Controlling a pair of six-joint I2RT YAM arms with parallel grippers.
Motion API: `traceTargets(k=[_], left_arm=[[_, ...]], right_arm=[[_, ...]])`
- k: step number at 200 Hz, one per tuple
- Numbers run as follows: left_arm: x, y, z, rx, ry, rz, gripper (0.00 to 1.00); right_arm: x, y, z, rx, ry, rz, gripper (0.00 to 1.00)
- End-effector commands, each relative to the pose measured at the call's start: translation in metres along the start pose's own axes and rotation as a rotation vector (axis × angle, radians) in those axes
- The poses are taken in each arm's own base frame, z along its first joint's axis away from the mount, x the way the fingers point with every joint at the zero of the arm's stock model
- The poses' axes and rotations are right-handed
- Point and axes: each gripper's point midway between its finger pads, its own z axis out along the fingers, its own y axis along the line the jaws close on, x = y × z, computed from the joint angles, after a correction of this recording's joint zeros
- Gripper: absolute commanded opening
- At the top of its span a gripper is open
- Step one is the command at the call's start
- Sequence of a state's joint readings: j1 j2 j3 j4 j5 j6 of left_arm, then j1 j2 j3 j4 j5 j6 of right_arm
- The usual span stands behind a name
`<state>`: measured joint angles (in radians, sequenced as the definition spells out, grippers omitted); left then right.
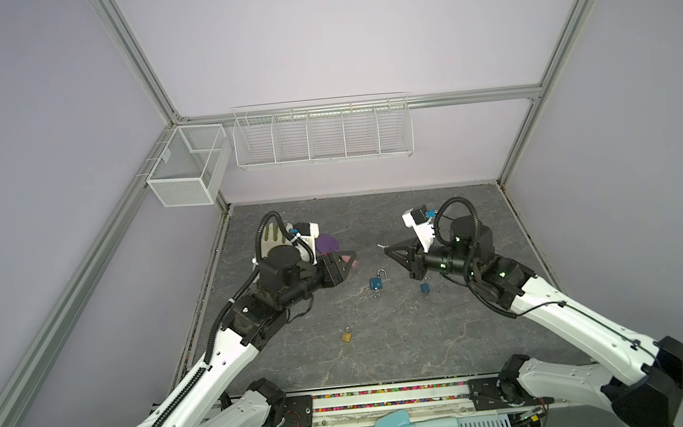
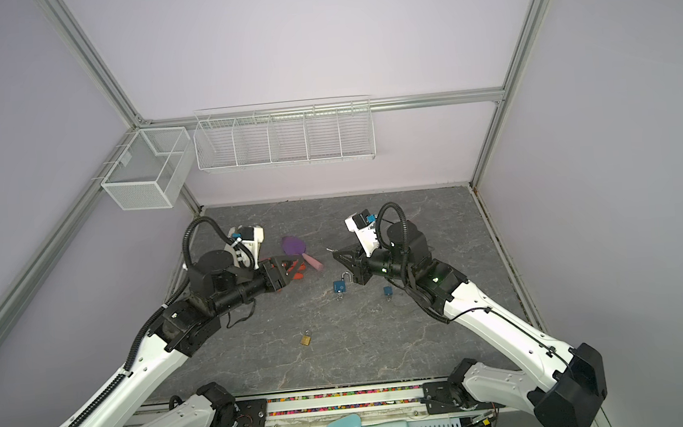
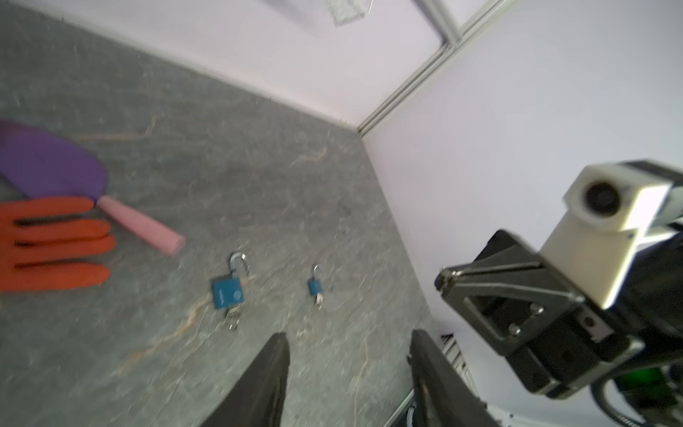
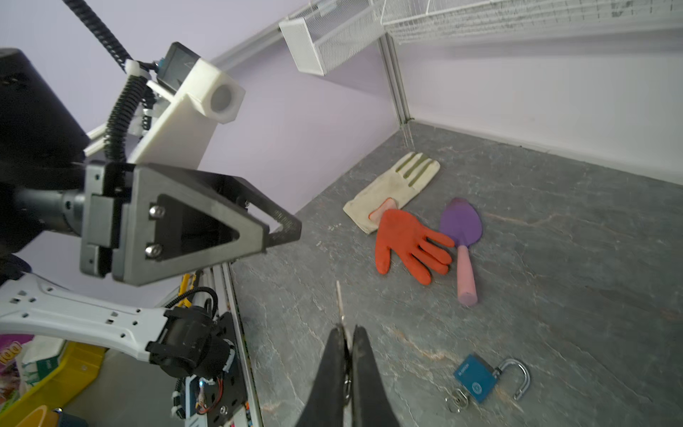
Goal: Unlock with the key
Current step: 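Lower the left gripper onto the brass padlock and grasp its body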
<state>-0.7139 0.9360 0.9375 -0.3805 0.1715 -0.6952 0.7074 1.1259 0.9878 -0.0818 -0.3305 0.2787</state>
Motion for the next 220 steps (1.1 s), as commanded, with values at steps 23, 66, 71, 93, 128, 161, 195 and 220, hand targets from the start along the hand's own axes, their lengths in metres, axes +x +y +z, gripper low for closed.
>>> traceTargets(k=[23, 66, 71, 93, 128, 161, 195, 220], left_arm=[[0.074, 0.06, 0.001, -0.285, 0.145, 0.0, 0.57], [0.131, 0.09, 0.001, -0.424, 0.285, 0.019, 0.6], [0.137, 0.092, 0.001, -0.437, 0.302, 0.029, 0.61], [0.159, 0.107, 0.003, -0.5, 0.369, 0.057, 0.62], [0.187, 0.128, 0.013, -0.581, 0.484, 0.1, 0.62], [0.205, 0.141, 0.029, -0.647, 0.615, 0.199, 0.62], [0.214, 0.154, 0.042, -0.709, 0.67, 0.252, 0.59], [0.218, 0.163, 0.047, -0.75, 0.692, 0.271, 0.56]], right_arm=[[0.042, -0.01, 0.0, 0.072, 0.075, 0.009, 0.06], [0.091, -0.02, 0.003, 0.098, 0.187, 0.168, 0.06], [0.095, -0.021, 0.003, 0.103, 0.195, 0.184, 0.06], [0.109, -0.027, 0.003, 0.121, 0.206, 0.256, 0.06], [0.129, -0.034, 0.007, 0.141, 0.235, 0.348, 0.06], [0.137, -0.035, 0.009, 0.139, 0.246, 0.372, 0.06], [0.136, -0.035, 0.007, 0.143, 0.247, 0.366, 0.06], [0.138, -0.036, 0.005, 0.151, 0.249, 0.365, 0.06]])
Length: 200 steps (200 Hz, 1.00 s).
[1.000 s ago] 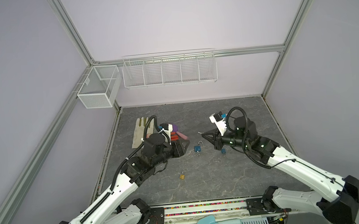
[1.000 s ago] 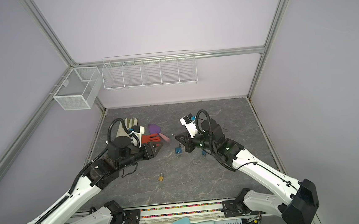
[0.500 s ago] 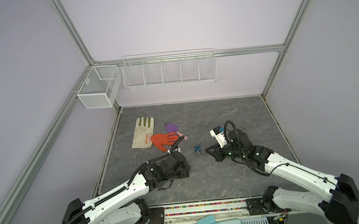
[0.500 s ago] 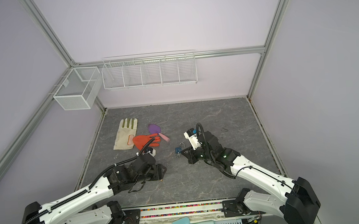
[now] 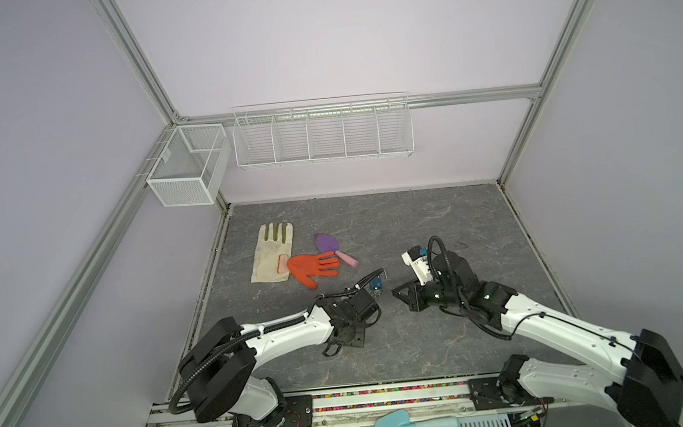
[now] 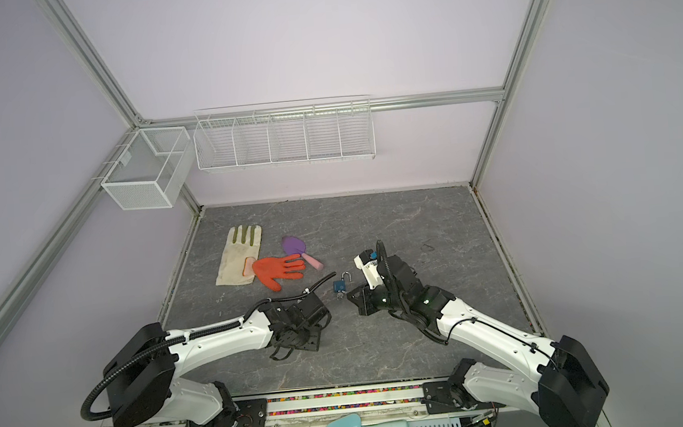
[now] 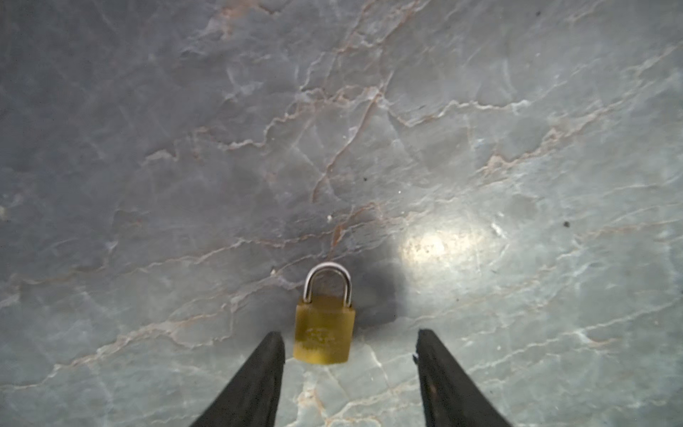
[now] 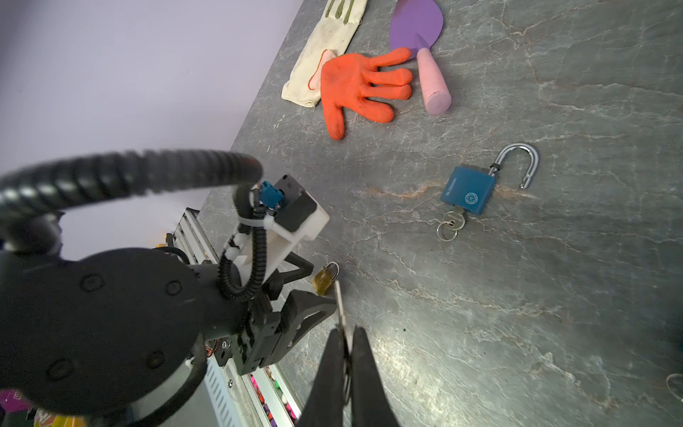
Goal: Unlock with the key
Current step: 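Lower the left gripper onto the brass padlock and grasp its body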
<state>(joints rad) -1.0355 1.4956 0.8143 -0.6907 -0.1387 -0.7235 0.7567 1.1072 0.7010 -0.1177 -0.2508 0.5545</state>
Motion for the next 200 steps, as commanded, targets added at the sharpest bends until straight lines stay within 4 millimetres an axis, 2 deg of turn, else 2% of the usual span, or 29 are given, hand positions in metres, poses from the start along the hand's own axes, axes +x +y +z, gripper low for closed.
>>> traceTargets(k=[1, 35, 82, 113, 200], left_arm=[[-0.005, 0.002, 0.002, -0.051, 0.002, 0.042, 0.56], [-0.003, -0.005, 0.007, -0.041, 0.04, 0.033, 0.5], [0.0, 0.001, 0.002, -0.072, 0.051, -0.046, 0.4], [0.003, 0.006, 0.007, -0.107, 0.063, -0.068, 0.4], [0.001, 0.006, 0.015, -0.126, 0.065, -0.082, 0.36]], right_arm=[[0.003, 0.0, -0.001, -0.001, -0.006, 0.006, 0.06], [0.004, 0.0, -0.001, 0.002, 0.001, 0.0, 0.06], [0.004, 0.0, 0.001, -0.002, 0.005, -0.006, 0.06], [0.005, 0.0, 0.001, -0.004, 0.01, -0.008, 0.06], [0.008, -0.002, 0.0, 0.003, 0.015, -0.014, 0.06]])
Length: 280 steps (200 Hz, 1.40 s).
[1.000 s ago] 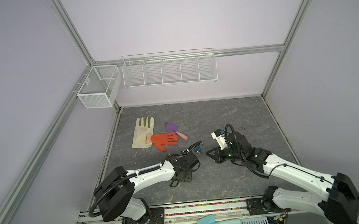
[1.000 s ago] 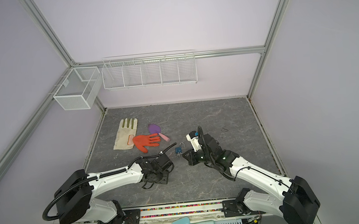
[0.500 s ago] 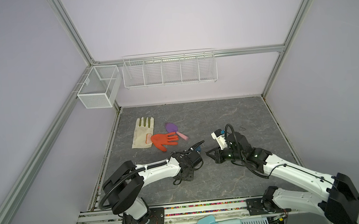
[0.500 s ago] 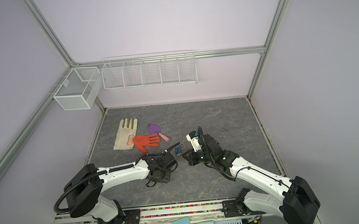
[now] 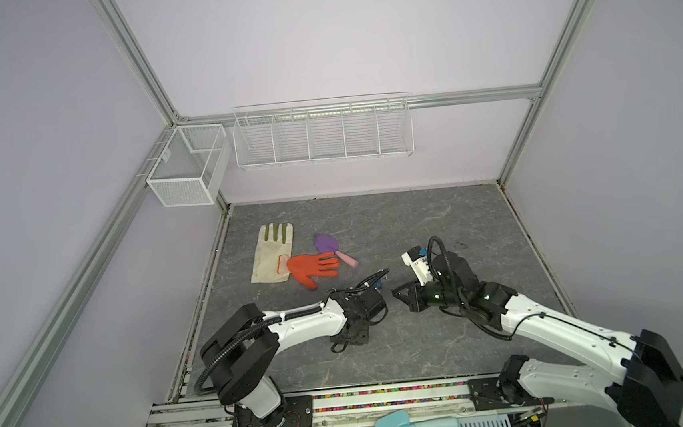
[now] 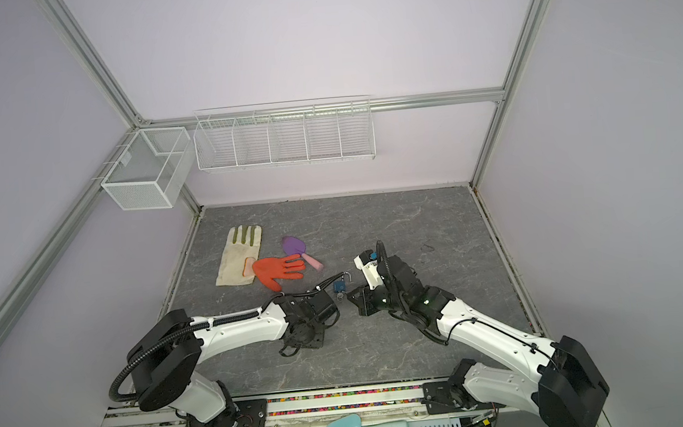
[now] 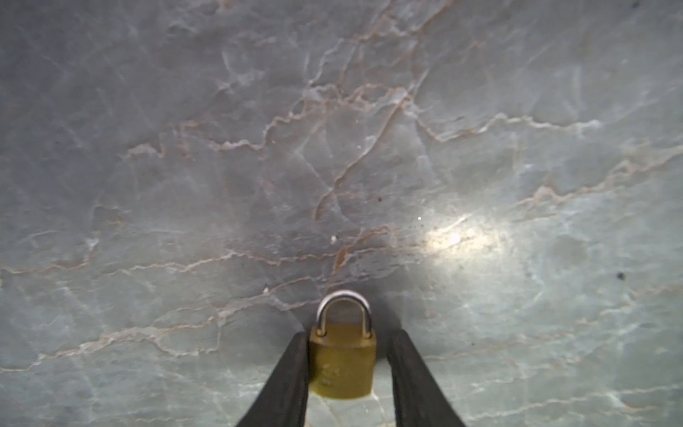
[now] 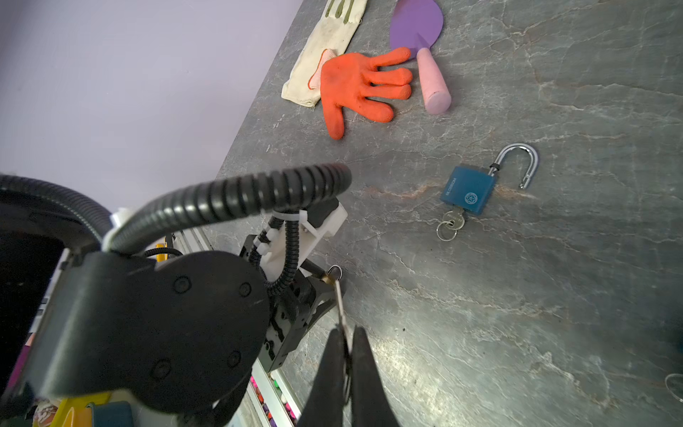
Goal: Unlock with the key
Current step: 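Lower the left gripper onto the brass padlock and grasp its body, then lift the brass padlock with the left gripper toward the right gripper's key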
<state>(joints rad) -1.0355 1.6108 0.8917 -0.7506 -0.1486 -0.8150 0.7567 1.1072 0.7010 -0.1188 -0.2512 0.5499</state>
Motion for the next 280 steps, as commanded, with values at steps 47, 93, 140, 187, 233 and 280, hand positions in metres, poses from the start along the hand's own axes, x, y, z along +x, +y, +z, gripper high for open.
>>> traceTargets(k=[47, 93, 140, 187, 233, 280], left_arm=[[0.006, 0.011, 0.005, -0.054, 0.009, -0.015, 0.3], [0.002, 0.012, 0.0, -0.04, -0.028, -0.071, 0.16], [-0.037, 0.005, -0.046, 0.116, -0.186, -0.263, 0.0], [-0.098, 0.006, -0.128, 0.441, -0.479, -0.547, 0.0], [-0.127, 0.013, -0.194, 0.698, -0.634, -0.787, 0.0], [-0.132, 0.012, -0.213, 0.895, -0.63, -0.976, 0.0]], right_arm=[[0.006, -0.002, -0.001, 0.009, 0.009, -0.017, 0.06], [0.005, -0.002, -0.004, 0.016, 0.008, -0.016, 0.06], [0.0, -0.002, -0.014, 0.042, -0.026, -0.004, 0.06], [-0.008, 0.009, -0.021, 0.069, -0.092, -0.005, 0.06], [-0.021, 0.037, -0.019, 0.036, -0.198, -0.003, 0.06], [-0.041, 0.081, -0.014, -0.017, -0.319, -0.113, 0.06]])
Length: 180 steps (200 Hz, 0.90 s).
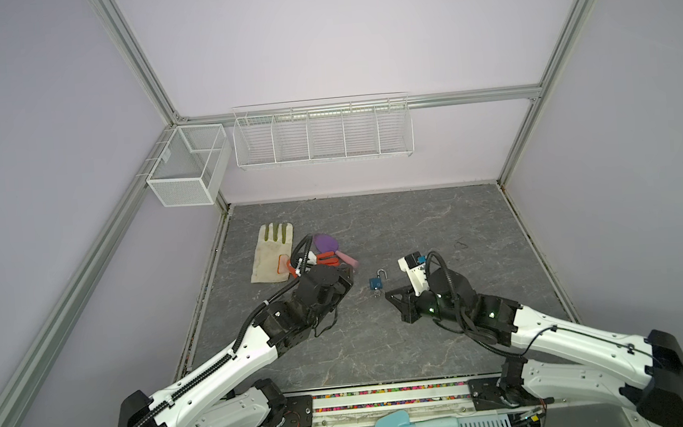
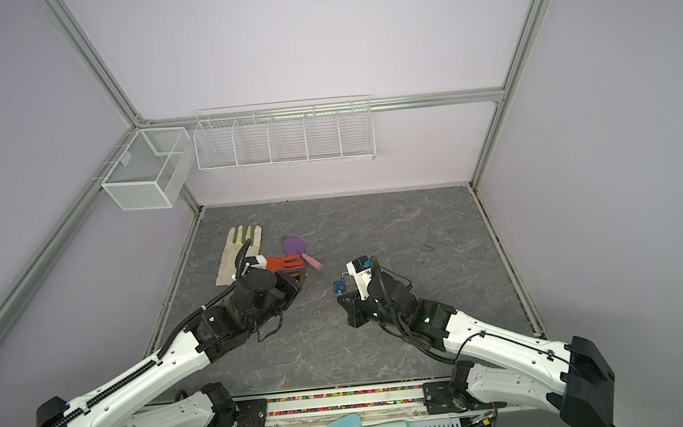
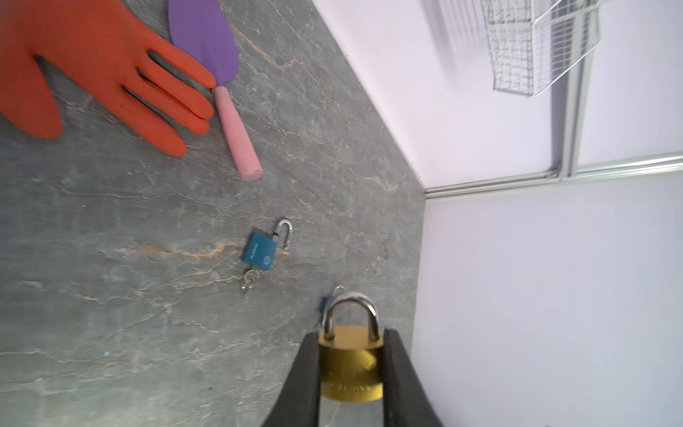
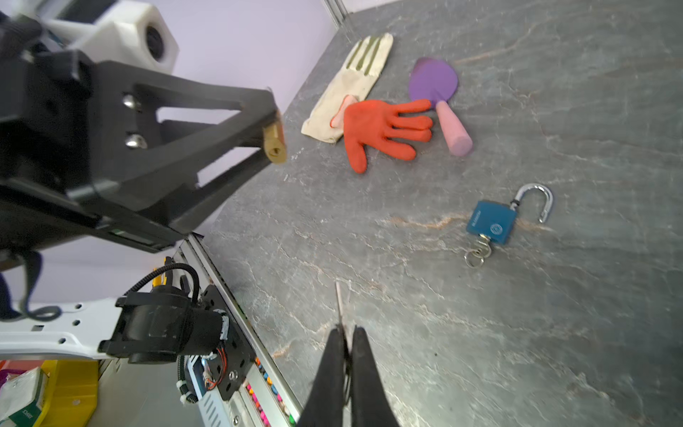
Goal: Unlock with the key
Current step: 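Lift the brass padlock with the left gripper toward the right gripper's key, then bring the key in the right gripper to the padlock's keyhole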
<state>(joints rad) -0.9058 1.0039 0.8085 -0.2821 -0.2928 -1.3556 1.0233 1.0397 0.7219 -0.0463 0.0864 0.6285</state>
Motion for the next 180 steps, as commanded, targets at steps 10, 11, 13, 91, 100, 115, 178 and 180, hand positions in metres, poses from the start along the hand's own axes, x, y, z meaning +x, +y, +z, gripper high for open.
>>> traceTargets(k=[10, 11, 13, 91, 100, 115, 178, 180], left_arm=[[-0.01, -0.012, -0.004, 0.084, -0.045, -0.183, 0.0], [-0.01, -0.012, -0.004, 0.084, -0.044, -0.184, 0.0], [-0.011, -0.012, -0.004, 0.086, -0.045, -0.185, 0.0], [-0.008, -0.011, -0.004, 0.112, -0.03, -0.241, 0.0], [-0.008, -0.011, -0.004, 0.116, -0.031, -0.242, 0.0], [-0.007, -0.012, -0.004, 0.116, -0.028, -0.239, 0.0], [-0.007, -0.012, -0.001, 0.116, -0.028, -0.241, 0.0], [-0.007, -0.013, -0.001, 0.117, -0.027, -0.24, 0.0]], right_arm=[[-0.037, 0.026, 0.007, -0.025, -0.154, -0.04, 0.06], [-0.037, 0.026, 0.007, -0.025, -0.154, -0.04, 0.06], [-0.038, 0.025, 0.008, -0.023, -0.156, -0.039, 0.06], [-0.059, 0.041, 0.029, -0.027, -0.216, -0.137, 0.06], [-0.058, 0.033, 0.033, 0.019, -0.213, -0.133, 0.06], [-0.058, 0.03, 0.036, 0.036, -0.212, -0.135, 0.06], [-0.057, 0.033, 0.044, 0.027, -0.205, -0.177, 0.06], [-0.055, 0.032, 0.045, 0.031, -0.2, -0.178, 0.06]])
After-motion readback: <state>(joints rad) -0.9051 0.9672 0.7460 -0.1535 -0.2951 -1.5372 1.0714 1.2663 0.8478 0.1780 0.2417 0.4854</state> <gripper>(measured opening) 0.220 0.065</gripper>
